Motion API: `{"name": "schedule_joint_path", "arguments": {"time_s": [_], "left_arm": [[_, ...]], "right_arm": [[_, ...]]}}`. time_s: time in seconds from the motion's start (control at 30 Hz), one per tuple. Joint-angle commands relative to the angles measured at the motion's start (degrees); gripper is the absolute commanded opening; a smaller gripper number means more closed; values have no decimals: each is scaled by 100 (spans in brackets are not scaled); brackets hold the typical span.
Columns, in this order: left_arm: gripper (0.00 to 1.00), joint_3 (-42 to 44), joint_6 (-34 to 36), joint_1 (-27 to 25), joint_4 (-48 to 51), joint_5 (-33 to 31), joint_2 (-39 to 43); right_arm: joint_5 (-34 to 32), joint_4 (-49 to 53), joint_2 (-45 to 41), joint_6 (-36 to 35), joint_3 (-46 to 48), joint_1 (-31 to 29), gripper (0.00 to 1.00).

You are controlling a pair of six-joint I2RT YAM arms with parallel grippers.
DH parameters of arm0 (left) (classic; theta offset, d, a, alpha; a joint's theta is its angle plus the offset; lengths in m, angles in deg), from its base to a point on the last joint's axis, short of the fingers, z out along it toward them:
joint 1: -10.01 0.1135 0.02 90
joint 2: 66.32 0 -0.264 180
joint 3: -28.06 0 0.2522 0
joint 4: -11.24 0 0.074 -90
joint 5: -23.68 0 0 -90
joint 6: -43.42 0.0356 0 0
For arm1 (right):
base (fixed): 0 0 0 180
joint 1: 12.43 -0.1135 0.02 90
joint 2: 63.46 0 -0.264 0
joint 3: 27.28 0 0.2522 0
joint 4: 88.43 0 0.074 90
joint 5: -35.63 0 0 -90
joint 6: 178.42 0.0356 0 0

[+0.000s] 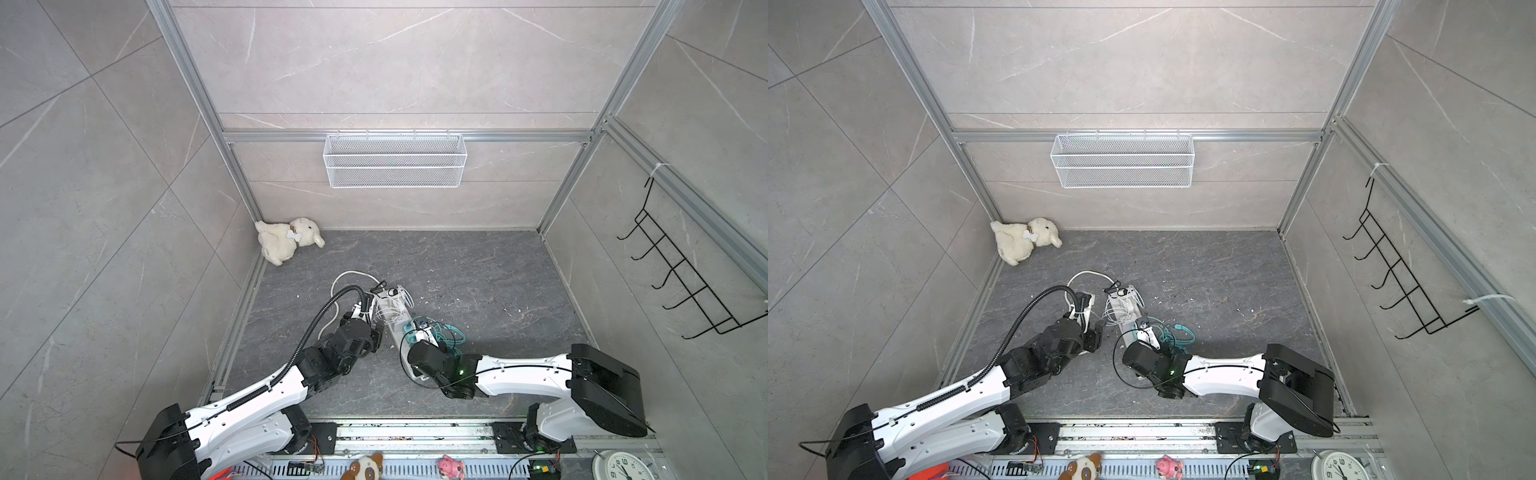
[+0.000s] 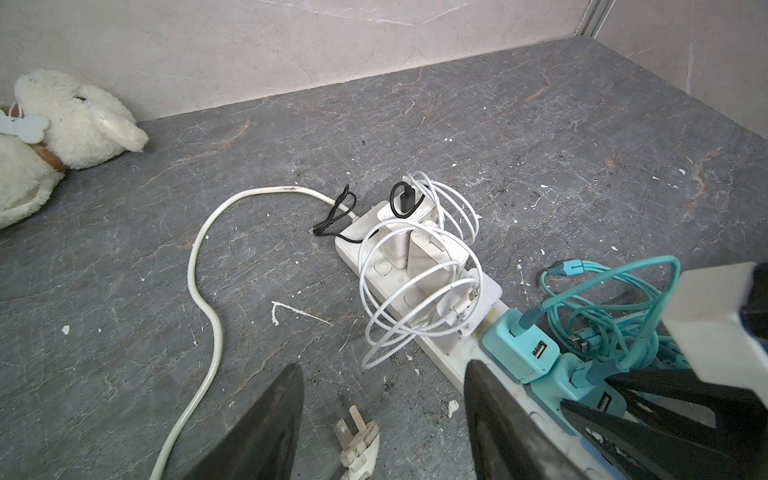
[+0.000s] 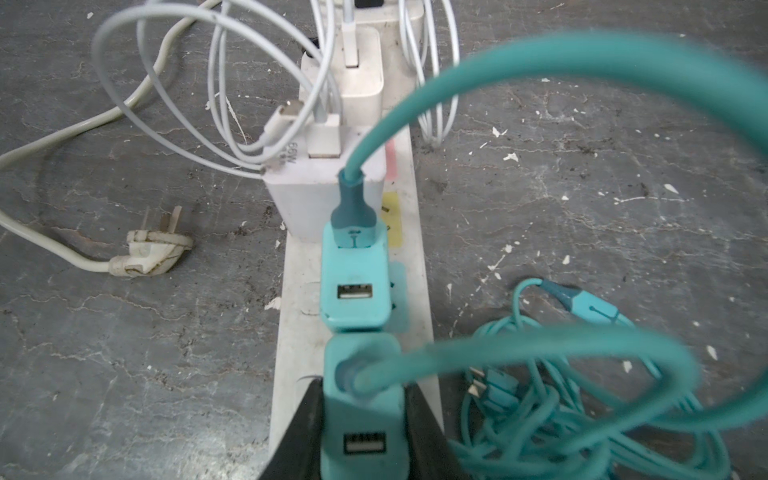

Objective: Insert the plug
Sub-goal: 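Press the teal charger down into the strip socket with the right gripper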

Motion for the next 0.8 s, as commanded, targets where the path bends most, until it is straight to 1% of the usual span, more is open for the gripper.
{"name": "schedule_joint_path", "arguments": {"time_s": [0.0, 0.23, 0.47, 0.6, 0.77], "left_arm": [[64, 33, -79, 17, -215, -111, 84], [64, 50, -54, 17, -239, -189, 68], [64, 72, -44, 18, -222, -303, 87], [64, 65, -24, 15, -230, -360, 102], [64, 56, 9, 17, -172, -439, 110]], "right_arm": [[51, 540, 231, 260, 75, 41, 4], [-4, 1135, 743, 516, -282, 39, 3], [-231, 1296, 1066, 491, -535, 67, 4], [-275, 1371, 1270, 396, -779, 217, 4], [-69, 1188, 1580, 190, -1009, 596, 4]]}}
